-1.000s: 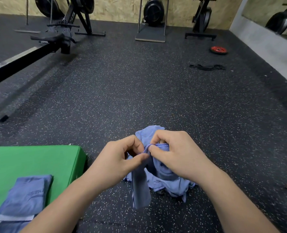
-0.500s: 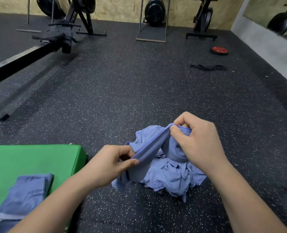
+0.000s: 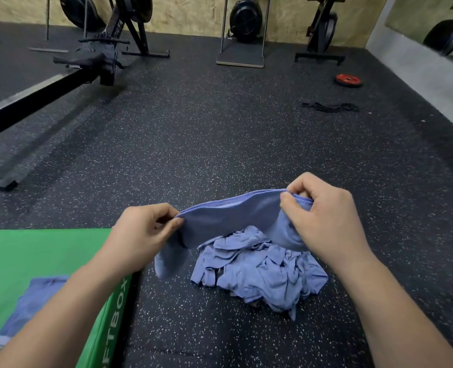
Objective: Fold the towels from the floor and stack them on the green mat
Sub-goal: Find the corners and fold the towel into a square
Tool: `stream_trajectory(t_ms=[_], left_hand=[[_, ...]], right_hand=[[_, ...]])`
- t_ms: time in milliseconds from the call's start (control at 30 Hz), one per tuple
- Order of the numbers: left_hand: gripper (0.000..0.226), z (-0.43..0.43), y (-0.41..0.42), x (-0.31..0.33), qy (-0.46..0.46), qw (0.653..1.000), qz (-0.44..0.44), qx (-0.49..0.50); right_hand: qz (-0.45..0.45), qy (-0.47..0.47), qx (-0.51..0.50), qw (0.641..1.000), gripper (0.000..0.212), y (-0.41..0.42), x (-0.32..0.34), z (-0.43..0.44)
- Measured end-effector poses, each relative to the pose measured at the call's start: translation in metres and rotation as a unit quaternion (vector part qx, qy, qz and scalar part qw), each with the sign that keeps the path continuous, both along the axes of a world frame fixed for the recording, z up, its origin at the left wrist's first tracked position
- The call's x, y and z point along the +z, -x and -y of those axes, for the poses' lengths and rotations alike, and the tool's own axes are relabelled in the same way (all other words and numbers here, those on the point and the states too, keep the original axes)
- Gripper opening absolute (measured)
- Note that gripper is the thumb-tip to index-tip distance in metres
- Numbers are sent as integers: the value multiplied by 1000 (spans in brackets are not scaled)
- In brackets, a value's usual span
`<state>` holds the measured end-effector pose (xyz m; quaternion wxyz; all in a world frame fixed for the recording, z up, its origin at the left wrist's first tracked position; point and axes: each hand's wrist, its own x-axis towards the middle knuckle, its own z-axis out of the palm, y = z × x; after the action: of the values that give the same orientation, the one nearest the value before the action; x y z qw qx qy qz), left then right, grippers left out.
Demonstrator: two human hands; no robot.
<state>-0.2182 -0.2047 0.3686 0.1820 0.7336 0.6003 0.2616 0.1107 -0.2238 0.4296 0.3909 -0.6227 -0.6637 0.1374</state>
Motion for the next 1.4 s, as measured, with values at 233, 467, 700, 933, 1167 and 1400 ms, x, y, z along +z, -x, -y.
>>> stream_trajectory(t_ms=[233,467,700,933,1167,1400], left_hand=[[17,20,-37,10,-62,993,1,-105],[5,38,-63,9,-72,977,33,-197],[13,44,-63,7,-78,982,4,-174],[6,44,-62,11,-62,978,28,-196],[23,39,-59,-3,-29,982,-78,-168],[28,20,-38,-16,-6,984,-136,-114]], right_hand=[[73,117,129,982,50,26,-6,7],[122,209,239,941,39,36,-26,10],[102,232,256,933,16,38,-21,12],[108,234,280,925,26,40,-23,10],[120,218,261,933,13,44,-23,12],[73,154,206,964,14,31,-11,7]])
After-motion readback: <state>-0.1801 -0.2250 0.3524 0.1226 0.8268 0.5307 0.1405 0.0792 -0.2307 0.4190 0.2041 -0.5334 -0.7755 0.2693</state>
